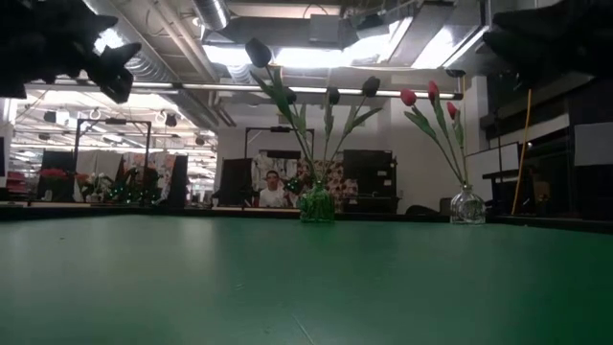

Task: Sort flowers into vase by color
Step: Return to Home Position

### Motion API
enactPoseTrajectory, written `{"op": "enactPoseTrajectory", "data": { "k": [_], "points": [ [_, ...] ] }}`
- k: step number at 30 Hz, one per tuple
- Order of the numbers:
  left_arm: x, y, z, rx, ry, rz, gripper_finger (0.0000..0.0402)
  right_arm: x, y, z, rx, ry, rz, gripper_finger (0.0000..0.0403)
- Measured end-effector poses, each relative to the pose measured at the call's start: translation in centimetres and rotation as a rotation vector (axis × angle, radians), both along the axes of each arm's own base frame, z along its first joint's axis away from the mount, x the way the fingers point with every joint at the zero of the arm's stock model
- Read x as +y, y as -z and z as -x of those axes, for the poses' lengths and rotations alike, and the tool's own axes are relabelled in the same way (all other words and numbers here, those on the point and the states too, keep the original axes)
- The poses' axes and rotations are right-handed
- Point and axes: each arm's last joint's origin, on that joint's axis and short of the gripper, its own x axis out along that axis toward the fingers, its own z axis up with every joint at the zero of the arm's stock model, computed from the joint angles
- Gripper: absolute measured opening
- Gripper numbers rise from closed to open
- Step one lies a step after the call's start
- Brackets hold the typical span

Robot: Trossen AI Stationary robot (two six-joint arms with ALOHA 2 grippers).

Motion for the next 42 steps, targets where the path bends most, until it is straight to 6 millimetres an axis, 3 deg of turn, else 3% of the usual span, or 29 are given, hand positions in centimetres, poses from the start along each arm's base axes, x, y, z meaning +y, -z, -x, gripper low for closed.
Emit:
{"op": "enactPoseTrajectory", "data": {
  "k": [13,19,32,42],
  "points": [
    [0.5,2.0,-0.4,-0.014,-0.023,-0.005,0.0182,0.2,0.6,0.0,0.056,-0.097,-0.007,0.0177],
    [1.0,3.3,-0.6,0.064,-0.104,0.030,0.0182,0.3,1.3,-0.2,0.128,-0.105,-0.017,0.0177],
    [1.2,3.9,-0.6,0.092,-0.163,-0.022,0.0182,0.3,3.1,-0.5,0.289,-0.099,-0.025,0.0177],
    [1.0,3.8,-0.8,0.082,-0.168,-0.063,0.0182,0.3,3.3,-0.5,0.316,-0.078,-0.010,0.0177]
  ]
}}
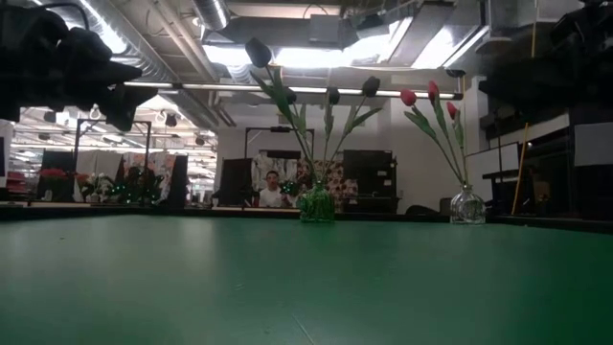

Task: Sort flowers into vase by color
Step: Return to Home Position

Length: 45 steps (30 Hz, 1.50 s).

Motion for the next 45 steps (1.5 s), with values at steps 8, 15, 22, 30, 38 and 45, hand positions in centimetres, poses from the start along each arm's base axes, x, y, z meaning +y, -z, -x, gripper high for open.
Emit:
{"op": "enactPoseTrajectory", "data": {
  "k": [8,15,22,30,38,45],
  "points": [
    [-0.02,-0.07,-0.02,-0.006,-0.001,-0.017,0.0182,-0.21,0.61,0.00,0.053,0.074,-0.062,0.0177],
    [-0.02,-0.06,-0.02,-0.004,-0.001,0.006,0.0182,-0.17,0.83,-0.01,0.073,0.060,-0.056,0.0177],
    [-0.02,-0.05,-0.02,-0.004,-0.001,0.008,0.0182,-0.04,0.88,-0.02,0.080,0.016,-0.053,0.0177],
    [-0.02,-0.06,-0.02,-0.004,0.000,0.008,0.0182,-0.04,0.89,-0.02,0.082,0.016,-0.053,0.0177],
    [-0.02,-0.06,-0.02,-0.004,-0.001,0.008,0.0182,-0.04,0.93,-0.02,0.085,0.016,-0.052,0.0177],
    [-0.02,-0.06,-0.02,-0.004,0.000,0.008,0.0182,-0.04,0.94,-0.02,0.086,0.016,-0.052,0.0177]
  ]
}}
